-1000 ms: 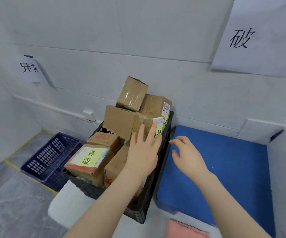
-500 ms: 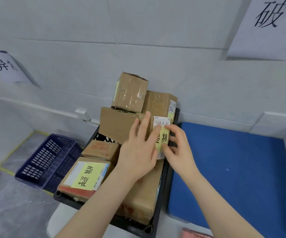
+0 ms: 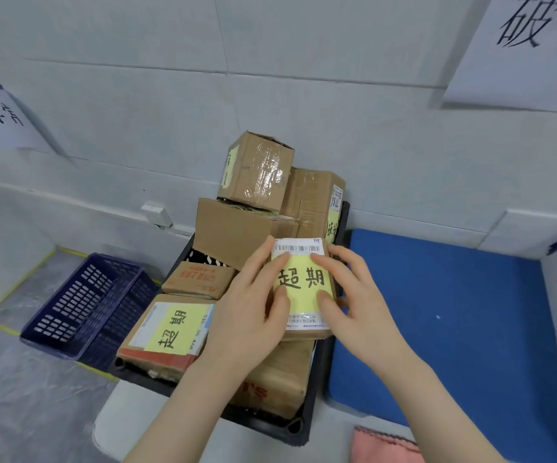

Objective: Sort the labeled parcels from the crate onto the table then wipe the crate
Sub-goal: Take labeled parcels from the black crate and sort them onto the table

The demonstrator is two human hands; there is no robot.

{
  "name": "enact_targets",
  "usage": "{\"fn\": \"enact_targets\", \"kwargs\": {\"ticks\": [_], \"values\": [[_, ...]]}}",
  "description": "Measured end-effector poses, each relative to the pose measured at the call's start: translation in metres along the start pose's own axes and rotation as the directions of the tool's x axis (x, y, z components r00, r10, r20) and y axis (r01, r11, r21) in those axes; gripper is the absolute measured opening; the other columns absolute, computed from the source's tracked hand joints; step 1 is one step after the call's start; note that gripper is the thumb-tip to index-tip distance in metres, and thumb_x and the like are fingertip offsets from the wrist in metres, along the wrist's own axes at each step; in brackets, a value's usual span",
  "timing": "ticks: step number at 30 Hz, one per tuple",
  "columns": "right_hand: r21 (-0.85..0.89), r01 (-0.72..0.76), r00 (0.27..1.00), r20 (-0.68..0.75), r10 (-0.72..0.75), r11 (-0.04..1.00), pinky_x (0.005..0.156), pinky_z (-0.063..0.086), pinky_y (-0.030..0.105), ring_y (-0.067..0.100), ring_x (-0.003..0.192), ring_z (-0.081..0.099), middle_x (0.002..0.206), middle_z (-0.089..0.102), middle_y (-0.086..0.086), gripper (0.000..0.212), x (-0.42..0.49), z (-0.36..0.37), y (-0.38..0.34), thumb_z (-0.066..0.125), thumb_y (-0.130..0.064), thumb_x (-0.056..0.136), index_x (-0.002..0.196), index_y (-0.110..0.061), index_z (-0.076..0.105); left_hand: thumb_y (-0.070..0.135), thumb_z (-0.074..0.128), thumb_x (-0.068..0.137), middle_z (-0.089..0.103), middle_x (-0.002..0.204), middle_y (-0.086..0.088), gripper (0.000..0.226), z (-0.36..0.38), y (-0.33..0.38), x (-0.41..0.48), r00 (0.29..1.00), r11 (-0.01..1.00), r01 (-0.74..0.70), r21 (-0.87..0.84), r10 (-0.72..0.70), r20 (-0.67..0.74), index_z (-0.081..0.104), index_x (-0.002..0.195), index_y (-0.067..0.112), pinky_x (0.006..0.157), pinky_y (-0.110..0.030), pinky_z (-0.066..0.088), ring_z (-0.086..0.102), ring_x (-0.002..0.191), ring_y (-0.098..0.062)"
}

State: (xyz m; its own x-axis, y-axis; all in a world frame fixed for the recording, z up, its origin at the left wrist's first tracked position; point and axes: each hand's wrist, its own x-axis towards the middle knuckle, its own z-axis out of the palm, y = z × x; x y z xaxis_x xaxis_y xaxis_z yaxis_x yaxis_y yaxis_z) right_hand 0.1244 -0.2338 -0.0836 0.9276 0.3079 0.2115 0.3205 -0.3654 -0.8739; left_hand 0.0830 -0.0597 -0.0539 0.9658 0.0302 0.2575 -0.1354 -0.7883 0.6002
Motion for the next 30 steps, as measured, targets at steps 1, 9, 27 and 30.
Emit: {"fn": "enact_targets", "kwargs": {"ticks": [1,9,27,30], "values": [[-0.021,0.010,1.000,0.022,-0.010,1.000,0.070,0.053,0.023,-0.002,0.107,0.052,0.144,0.026,-0.029,0.050,-0.001,0.000,-0.001,0.047,-0.028,0.085,0.134,-0.035,0.049,0.028,0.046,0.095,0.019,0.154,0.029,0.046,-0.001,0.000,0.000,1.000,1.000,-0.017,0.015,0.017,0.008,0.046,0.141,0.031,0.067,-0.006,0.034,0.060,0.093,-0.011],[-0.081,0.081,0.997,-0.009,-0.082,0.993,0.071,0.050,0.023,0.003,0.106,0.053,0.144,0.029,-0.029,0.047,-0.012,0.002,-0.015,0.047,-0.030,0.083,0.129,-0.035,0.054,0.021,0.054,0.089,0.025,0.151,0.028,0.047,-0.008,0.000,-0.010,0.997,0.995,-0.072,-0.066,0.074,0.024,0.051,0.135,0.030,0.081,-0.018,0.044,0.056,0.112,-0.014],[-0.284,0.008,0.914,-0.386,-0.122,0.959,0.090,0.048,0.019,0.007,0.132,0.041,0.144,0.037,-0.017,0.040,-0.140,-0.159,-0.040,0.053,-0.018,0.087,0.127,-0.024,0.058,0.021,0.049,0.083,0.030,0.150,0.023,0.046,0.059,0.164,-0.030,0.908,0.855,-0.382,-0.350,0.418,0.030,0.054,0.129,0.025,0.078,-0.036,0.055,0.041,0.133,-0.007],[-0.320,-0.028,0.904,-0.412,-0.113,0.947,0.091,0.045,0.015,0.003,0.132,0.039,0.144,0.037,-0.015,0.040,-0.182,-0.202,-0.034,0.053,-0.018,0.088,0.127,-0.023,0.058,0.020,0.046,0.082,0.031,0.150,0.023,0.047,0.088,0.211,-0.050,0.887,0.823,-0.420,-0.382,0.462,0.020,0.055,0.128,0.024,0.069,-0.030,0.053,0.046,0.129,-0.008]]}}
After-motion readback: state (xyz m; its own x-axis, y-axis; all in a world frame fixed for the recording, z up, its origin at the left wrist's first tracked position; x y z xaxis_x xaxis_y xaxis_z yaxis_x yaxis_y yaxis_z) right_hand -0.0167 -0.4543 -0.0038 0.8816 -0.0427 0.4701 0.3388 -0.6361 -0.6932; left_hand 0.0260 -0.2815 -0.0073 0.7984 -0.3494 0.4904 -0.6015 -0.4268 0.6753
